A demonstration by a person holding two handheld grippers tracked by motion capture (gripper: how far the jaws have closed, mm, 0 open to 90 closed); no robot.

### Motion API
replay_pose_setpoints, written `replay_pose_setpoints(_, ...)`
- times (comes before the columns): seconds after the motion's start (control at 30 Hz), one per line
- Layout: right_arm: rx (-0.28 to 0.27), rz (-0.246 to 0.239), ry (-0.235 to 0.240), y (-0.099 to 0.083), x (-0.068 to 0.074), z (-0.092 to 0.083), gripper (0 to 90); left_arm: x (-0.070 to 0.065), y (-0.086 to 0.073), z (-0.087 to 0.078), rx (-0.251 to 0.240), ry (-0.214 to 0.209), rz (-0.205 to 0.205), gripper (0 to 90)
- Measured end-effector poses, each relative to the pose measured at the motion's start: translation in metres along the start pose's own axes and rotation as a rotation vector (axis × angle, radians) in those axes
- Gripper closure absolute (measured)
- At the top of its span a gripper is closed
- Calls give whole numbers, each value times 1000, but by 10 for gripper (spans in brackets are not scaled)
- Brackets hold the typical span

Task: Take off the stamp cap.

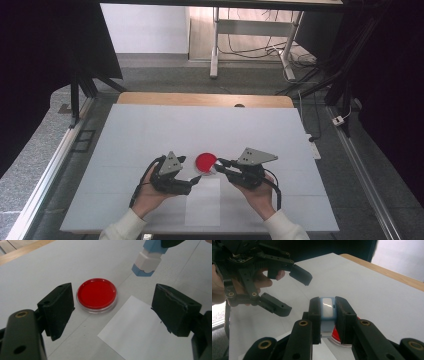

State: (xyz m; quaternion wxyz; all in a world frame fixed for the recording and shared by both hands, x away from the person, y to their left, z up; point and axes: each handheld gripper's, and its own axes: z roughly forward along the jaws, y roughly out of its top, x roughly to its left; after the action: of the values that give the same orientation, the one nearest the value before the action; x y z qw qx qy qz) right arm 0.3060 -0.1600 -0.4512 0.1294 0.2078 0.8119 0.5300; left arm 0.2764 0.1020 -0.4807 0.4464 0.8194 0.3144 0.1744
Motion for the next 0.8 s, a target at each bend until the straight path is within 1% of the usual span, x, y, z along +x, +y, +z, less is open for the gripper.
replay_pose_setpoints(0.17,-1,1,-1,0,0,0,750,-3,2,5,7,-8,7,182)
replay_pose_setpoints(0.3,1,-1,-3,0,0,0,750,-5,4,8,4,-13,3,182)
replay_pose_setpoints(0.63,-1,10,-12,0,1,1,750,-12,8,19,13,-24,20,183)
replay_pose_setpoints(0.8,-13,18,-14,1,1,0,750,-14,12,22,11,-28,16,183)
